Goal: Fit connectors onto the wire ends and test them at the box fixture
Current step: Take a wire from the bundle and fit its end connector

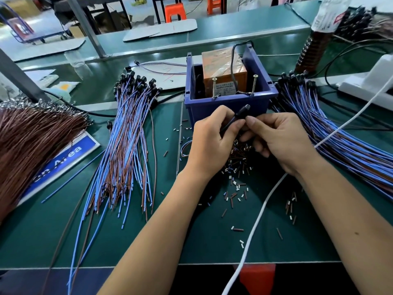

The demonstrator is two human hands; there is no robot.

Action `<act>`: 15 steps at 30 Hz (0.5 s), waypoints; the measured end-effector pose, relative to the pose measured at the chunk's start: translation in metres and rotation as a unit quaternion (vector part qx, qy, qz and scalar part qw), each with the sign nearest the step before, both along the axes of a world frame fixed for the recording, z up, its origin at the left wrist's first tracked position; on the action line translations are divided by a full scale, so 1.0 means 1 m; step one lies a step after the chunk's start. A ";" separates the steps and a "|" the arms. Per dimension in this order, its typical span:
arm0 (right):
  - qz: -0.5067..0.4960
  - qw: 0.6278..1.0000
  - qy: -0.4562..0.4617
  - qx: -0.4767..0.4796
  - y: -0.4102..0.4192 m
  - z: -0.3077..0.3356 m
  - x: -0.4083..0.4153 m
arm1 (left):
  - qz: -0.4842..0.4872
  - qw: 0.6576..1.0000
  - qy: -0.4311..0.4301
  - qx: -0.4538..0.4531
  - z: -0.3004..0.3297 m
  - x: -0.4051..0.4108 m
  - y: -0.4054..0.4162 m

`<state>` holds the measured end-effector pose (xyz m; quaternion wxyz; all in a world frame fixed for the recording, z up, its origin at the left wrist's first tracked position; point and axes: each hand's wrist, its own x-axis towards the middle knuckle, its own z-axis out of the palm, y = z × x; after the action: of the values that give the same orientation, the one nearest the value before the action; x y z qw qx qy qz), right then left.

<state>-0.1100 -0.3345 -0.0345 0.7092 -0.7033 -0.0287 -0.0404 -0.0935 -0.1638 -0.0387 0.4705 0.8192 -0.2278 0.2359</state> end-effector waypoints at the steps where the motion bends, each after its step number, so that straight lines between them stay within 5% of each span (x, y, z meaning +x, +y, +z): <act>1: -0.006 1.000 0.000 0.005 -0.001 -0.001 0.001 | -0.010 1.000 0.007 -0.001 0.000 0.001 0.001; 15: -0.105 0.994 -0.021 0.015 -0.011 0.002 0.003 | -0.008 0.987 0.098 -0.123 -0.002 0.004 0.004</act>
<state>-0.1073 -0.3452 -0.0328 0.7109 -0.6906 0.0310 -0.1293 -0.0895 -0.1597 -0.0406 0.5899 0.7723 -0.1562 0.1767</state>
